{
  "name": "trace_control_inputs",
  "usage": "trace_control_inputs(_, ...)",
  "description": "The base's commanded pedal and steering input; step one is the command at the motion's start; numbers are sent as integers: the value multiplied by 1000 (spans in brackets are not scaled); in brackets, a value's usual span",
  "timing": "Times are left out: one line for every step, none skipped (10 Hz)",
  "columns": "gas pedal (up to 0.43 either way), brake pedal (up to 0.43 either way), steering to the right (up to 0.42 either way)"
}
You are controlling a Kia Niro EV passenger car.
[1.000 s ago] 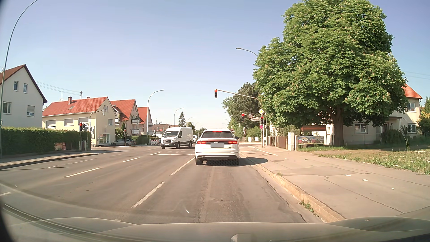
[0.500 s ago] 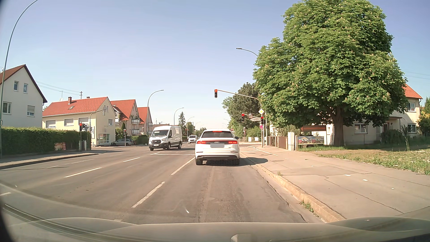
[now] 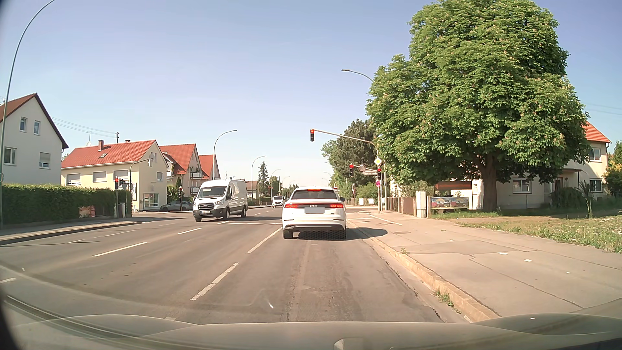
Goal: Follow the waypoints while adhering to traffic rules and regulations
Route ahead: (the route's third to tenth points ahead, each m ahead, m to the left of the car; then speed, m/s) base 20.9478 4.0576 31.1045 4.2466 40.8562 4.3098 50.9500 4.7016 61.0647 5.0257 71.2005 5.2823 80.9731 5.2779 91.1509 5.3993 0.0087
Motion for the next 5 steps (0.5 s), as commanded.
trace_control_inputs(0,274,8)
trace_control_inputs(0,274,8)
trace_control_inputs(0,274,7)
trace_control_inputs(0,274,7)
trace_control_inputs(0,274,8)
